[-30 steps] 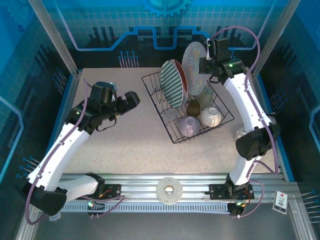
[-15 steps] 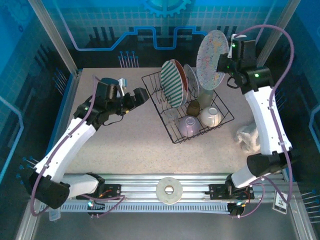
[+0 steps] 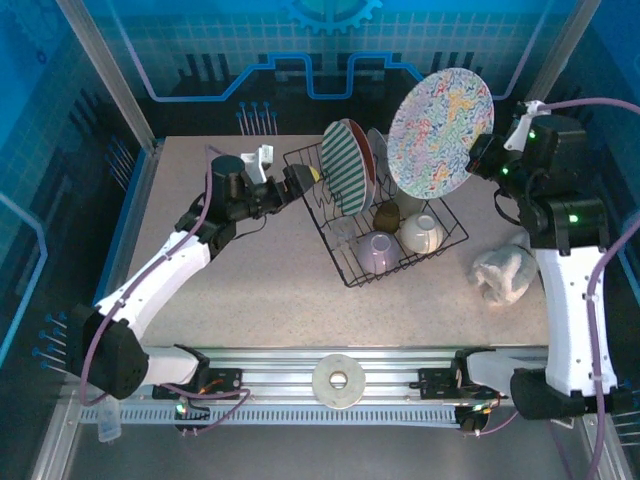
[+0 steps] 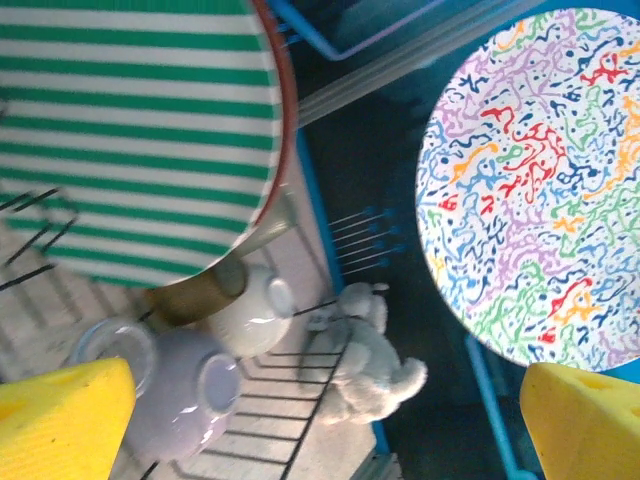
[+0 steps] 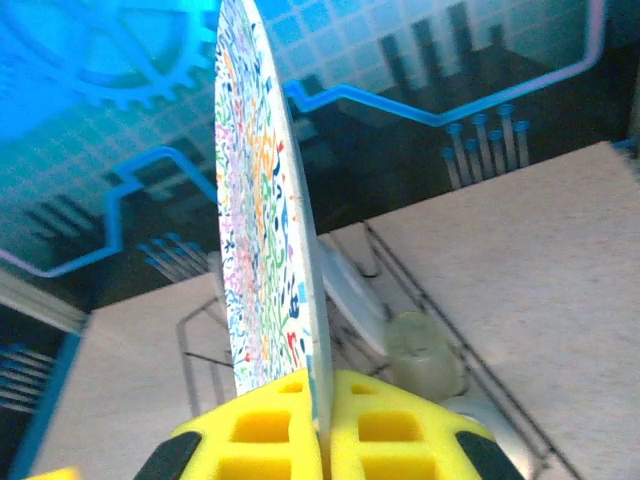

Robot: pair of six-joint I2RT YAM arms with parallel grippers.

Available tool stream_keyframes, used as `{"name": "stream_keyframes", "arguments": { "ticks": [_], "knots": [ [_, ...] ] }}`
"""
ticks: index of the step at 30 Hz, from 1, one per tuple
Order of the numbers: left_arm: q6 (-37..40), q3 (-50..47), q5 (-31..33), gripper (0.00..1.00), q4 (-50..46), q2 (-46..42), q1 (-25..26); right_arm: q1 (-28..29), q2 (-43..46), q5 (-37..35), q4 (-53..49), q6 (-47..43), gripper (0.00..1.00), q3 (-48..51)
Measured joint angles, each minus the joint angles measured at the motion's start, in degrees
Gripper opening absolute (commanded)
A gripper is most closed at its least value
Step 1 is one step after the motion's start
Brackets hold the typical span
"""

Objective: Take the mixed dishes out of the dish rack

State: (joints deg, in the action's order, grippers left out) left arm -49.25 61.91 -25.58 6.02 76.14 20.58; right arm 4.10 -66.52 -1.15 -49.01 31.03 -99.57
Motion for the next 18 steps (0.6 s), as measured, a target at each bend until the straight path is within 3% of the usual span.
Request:
{"name": "stream_keyframes", "arguments": {
  "ticks": [5,12,15,18],
  "knots": [
    [-5.4,0.13,-7.19,0.97,12.72,4.85,-0.9,-0.02,2.19,11.15,2.45,5.49,0.0,2.16],
    [-9.18,1.77,-12.28,0.93,18.1,9.53,-1.03,0.28,-0.17,22.84,5.33,10.67,0.0,5.11],
    [-11.06,1.99,-14.05,0.8,22.34,9.77,-1.05,1.09,-1.25,25.42,7.02,11.87,0.0,6.01],
    [-12.92,2.54,-15.28,0.61,25.29,10.34,-1.2,1.4,-1.33,27.61,8.9,13.22,0.0,7.89]
  ]
}}
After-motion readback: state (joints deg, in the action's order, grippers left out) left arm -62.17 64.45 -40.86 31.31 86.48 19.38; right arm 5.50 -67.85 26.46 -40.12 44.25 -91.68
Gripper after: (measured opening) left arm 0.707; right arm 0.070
